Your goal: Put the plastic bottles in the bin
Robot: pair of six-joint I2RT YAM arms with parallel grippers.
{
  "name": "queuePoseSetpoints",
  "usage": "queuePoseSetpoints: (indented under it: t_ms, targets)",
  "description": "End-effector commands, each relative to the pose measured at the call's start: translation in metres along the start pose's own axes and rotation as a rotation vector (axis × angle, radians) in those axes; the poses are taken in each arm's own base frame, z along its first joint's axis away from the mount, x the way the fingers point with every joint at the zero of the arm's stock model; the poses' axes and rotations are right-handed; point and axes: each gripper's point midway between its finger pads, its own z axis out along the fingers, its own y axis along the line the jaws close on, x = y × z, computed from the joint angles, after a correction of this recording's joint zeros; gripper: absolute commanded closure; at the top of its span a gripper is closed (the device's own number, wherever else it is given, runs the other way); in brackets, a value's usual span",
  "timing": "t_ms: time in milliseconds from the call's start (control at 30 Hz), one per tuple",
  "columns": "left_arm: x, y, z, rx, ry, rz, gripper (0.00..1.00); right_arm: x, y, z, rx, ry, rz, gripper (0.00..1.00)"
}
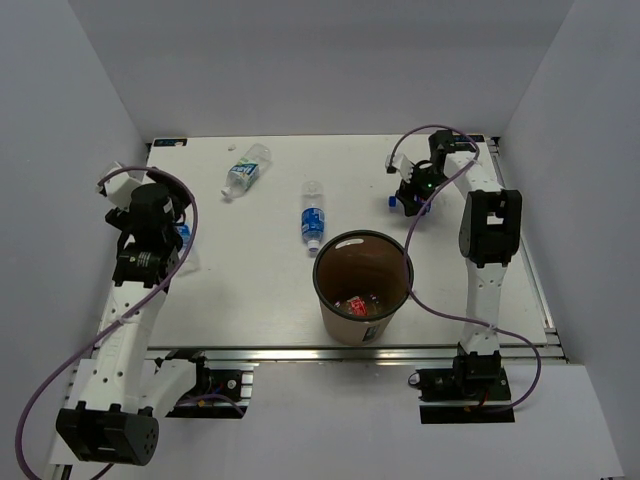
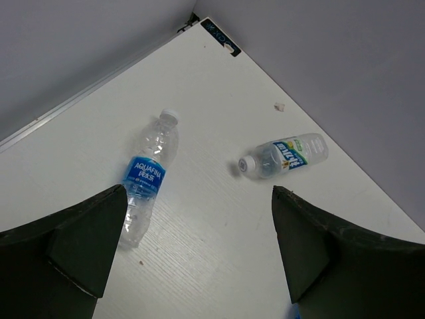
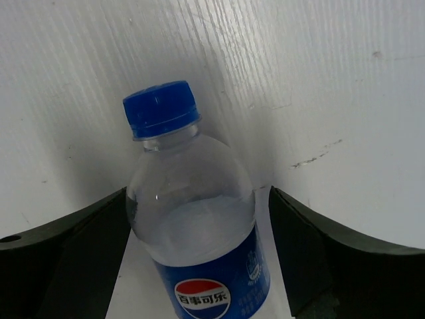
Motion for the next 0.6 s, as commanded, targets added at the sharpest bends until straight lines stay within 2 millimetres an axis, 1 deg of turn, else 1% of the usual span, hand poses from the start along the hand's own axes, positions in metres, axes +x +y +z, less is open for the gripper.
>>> queuePoseSetpoints:
  t_ms: [0,33,67,133,167,200,233,300,333,367,400,433,467,500,533,567]
  targets:
    - [0.005,0.002,0.006,-0.02,0.004,0.012,0.02,-0.003,-0.01,0.005,0.054,-0.005,0.031,0.16]
    - [0.007,0.002,0.007,-0.019,0.011,0.017,0.02,-0.005,-0.009,0.005,0.053,-0.006,0.042,0.2]
    - [0.008,0.002,0.007,-0.023,0.019,0.02,0.02,-0.008,-0.009,0.005,0.06,-0.006,0.041,0.2]
    - [0.011,0.004,0.007,-0.028,0.026,0.022,0.02,-0.012,-0.007,0.004,0.081,-0.003,0.075,0.4]
    - [0.013,0.006,0.008,-0.036,0.03,0.025,0.02,-0.012,-0.011,0.002,0.113,0.008,0.094,0.51]
    - [0.013,0.009,0.007,-0.046,0.026,0.021,0.02,-0.021,-0.02,-0.005,0.16,-0.012,0.103,0.65]
    - [0.014,0.012,0.006,-0.052,0.024,0.02,0.02,-0.025,-0.024,-0.012,0.185,-0.023,0.123,0.68]
    - [0.016,0.012,0.005,-0.05,0.027,0.015,0.02,-0.049,-0.033,-0.043,0.252,-0.078,0.154,0.72]
    - [0.019,0.013,0.005,-0.046,0.035,0.017,0.02,-0.065,-0.039,-0.061,0.294,-0.114,0.154,0.76]
    - [0.02,0.013,0.004,-0.042,0.038,0.018,0.02,-0.08,-0.042,-0.079,0.332,-0.16,0.21,0.76]
    - [0.022,0.014,0.004,-0.039,0.045,0.013,0.02,-0.107,-0.044,-0.118,0.4,-0.228,0.205,0.76]
    - [0.026,0.013,0.003,-0.032,0.055,0.01,0.02,-0.127,-0.046,-0.143,0.446,-0.292,0.214,0.8]
    - [0.031,0.015,0.003,-0.029,0.063,0.009,0.02,-0.161,-0.029,-0.189,0.464,-0.412,0.234,0.81]
    - [0.034,0.015,0.003,-0.025,0.069,0.005,0.02,-0.182,-0.014,-0.213,0.453,-0.496,0.219,0.8]
    - [0.038,0.016,0.004,-0.027,0.076,0.004,0.02,-0.198,-0.003,-0.223,0.44,-0.584,0.203,0.79]
    - [0.042,0.017,0.005,-0.032,0.085,0.005,0.02,-0.233,0.034,-0.267,0.429,-0.714,0.13,0.78]
